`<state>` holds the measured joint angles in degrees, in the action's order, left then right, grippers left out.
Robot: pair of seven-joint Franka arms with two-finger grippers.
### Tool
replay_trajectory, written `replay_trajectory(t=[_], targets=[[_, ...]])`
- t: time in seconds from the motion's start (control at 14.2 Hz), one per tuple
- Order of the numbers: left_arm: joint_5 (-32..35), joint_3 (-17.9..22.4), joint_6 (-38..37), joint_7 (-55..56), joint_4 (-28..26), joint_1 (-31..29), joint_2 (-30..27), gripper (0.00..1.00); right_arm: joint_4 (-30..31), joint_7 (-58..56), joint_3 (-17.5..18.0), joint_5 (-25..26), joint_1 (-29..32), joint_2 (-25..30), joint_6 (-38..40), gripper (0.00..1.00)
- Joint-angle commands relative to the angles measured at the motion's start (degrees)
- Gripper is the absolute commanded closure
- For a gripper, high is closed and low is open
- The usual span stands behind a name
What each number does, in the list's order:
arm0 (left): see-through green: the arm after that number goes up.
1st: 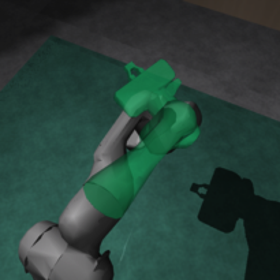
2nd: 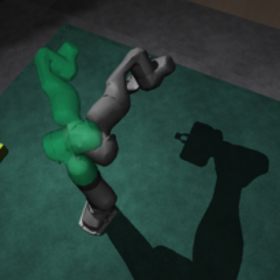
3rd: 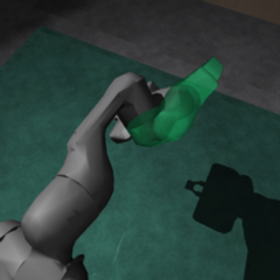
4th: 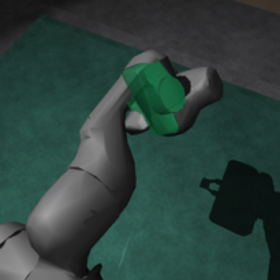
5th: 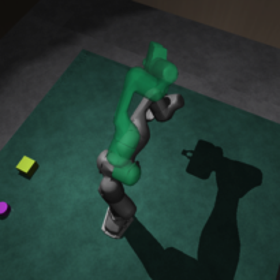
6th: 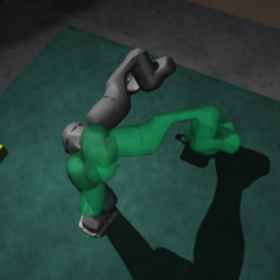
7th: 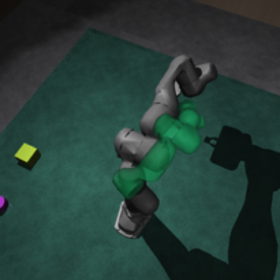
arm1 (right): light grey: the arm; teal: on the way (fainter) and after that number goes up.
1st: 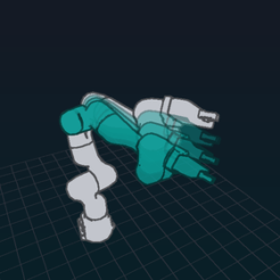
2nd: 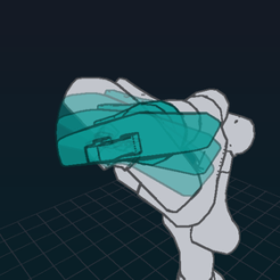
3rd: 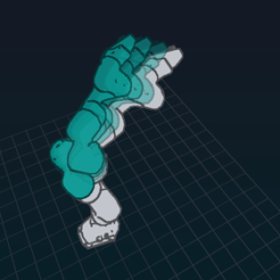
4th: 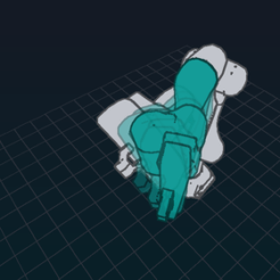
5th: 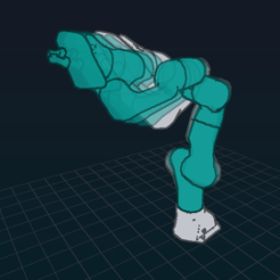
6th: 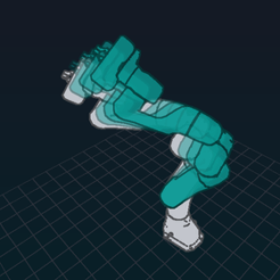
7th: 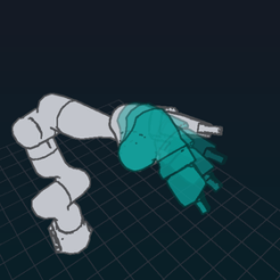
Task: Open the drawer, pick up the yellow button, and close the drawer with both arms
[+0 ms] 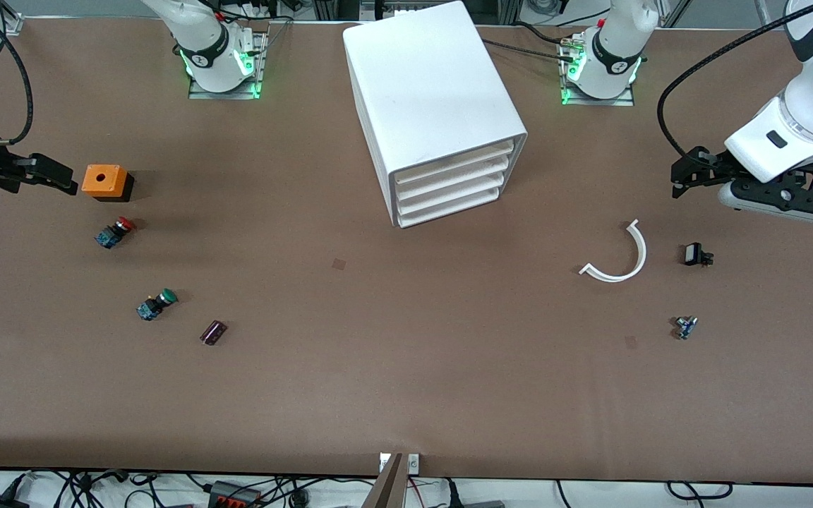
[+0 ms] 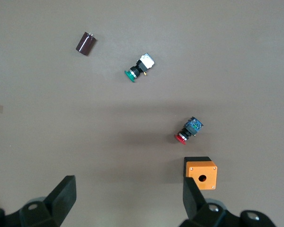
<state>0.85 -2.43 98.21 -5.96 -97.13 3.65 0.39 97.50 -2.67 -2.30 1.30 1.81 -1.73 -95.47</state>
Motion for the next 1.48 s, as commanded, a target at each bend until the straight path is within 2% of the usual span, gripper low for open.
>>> replay_trajectory(t=[0.0, 0.42, 0.71, 0.85, 0.92, 1.2, 1.41], targets=[[0.9, 0.1, -1.0, 0.5, 0.7, 0.2, -0.4, 0.00, 0.8, -0.5, 0.4, 0.5, 0.1, 0.8, -0.3, 0.00], [0.9, 0.1, -1.0, 0.6, 0.7, 0.3, -0.4, 0.00, 0.2, -0.4, 0.4, 0.2, 0.0, 0.7, -0.4, 0.00], [0.8, 0.1, -0.9, 0.6, 0.8, 0.2, -0.4, 0.00, 0.1, 0.0, 0.5, -0.5, -3.3, -1.0, -0.5, 0.00], [0.8, 0.1, -1.0, 0.3, 0.8, 0.3, -0.2, 0.00, 0.1, 0.3, 0.5, -2.7, -5.2, -1.9, -0.9, 0.00], [0.8, 0.1, -1.6, 0.2, 0.8, 0.6, -0.1, 0.00, 0.1, 0.4, 0.5, -4.0, -5.9, -2.4, -1.6, 0.00], [0.5, -0.9, -6.0, 0.0, 1.7, 1.9, 0.5, 0.00, -0.2, 0.3, 0.5, -4.1, -9.7, -3.4, -2.7, 0.00], [-3.7, -0.9, -9.3, -0.1, 1.7, 4.1, 1.2, 0.00, -0.4, 0.4, 0.5, -4.2, -12.1, -4.2, -2.8, 0.00]])
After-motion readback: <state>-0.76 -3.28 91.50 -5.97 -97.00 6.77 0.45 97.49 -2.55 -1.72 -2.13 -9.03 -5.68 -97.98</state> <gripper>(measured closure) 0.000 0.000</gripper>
